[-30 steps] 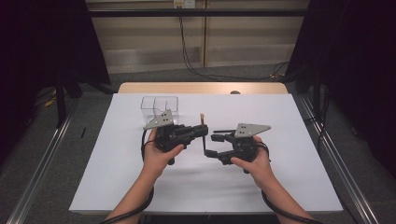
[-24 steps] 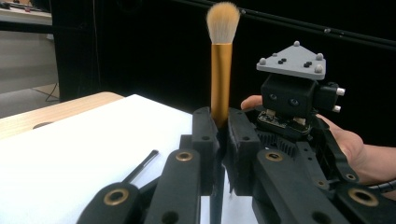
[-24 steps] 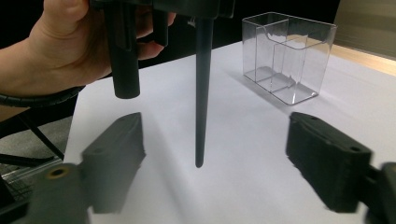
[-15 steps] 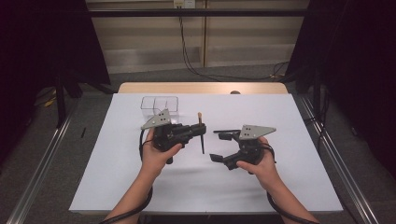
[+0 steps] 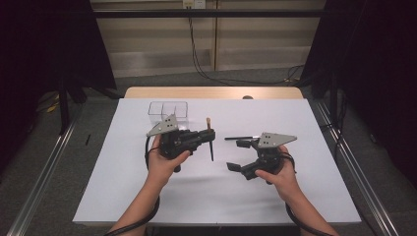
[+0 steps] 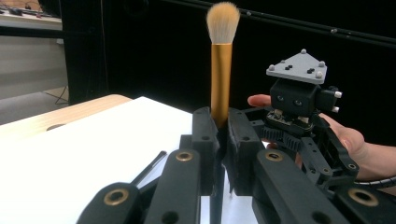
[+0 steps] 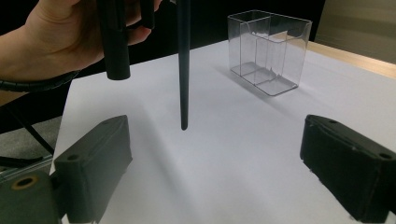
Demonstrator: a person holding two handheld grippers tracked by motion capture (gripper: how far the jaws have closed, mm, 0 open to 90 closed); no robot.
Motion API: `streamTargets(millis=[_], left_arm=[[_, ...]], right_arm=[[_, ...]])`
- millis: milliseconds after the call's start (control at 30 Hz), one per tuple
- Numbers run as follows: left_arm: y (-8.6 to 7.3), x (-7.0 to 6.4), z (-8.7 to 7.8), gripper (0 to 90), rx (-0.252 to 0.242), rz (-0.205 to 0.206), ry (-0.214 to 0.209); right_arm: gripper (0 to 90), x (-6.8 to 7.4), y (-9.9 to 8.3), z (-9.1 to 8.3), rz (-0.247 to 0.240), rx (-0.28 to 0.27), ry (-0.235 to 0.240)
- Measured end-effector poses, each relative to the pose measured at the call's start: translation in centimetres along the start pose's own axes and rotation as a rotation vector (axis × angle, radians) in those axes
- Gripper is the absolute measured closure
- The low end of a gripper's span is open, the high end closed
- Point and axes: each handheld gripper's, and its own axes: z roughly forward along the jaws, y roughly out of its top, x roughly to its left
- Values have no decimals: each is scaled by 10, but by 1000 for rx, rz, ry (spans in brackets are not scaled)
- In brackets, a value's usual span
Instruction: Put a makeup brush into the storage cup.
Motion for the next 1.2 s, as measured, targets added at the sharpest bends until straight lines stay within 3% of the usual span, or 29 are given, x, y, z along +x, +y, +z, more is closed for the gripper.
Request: streamTargets(millis=[600, 1200], left_arm=[[2, 2, -5, 836, -2, 12, 20], [3, 10, -12, 836, 13, 32, 72]], right_arm=[[63, -4, -7, -13, 1, -7, -15], [53, -8, -12, -28, -6, -6, -39]])
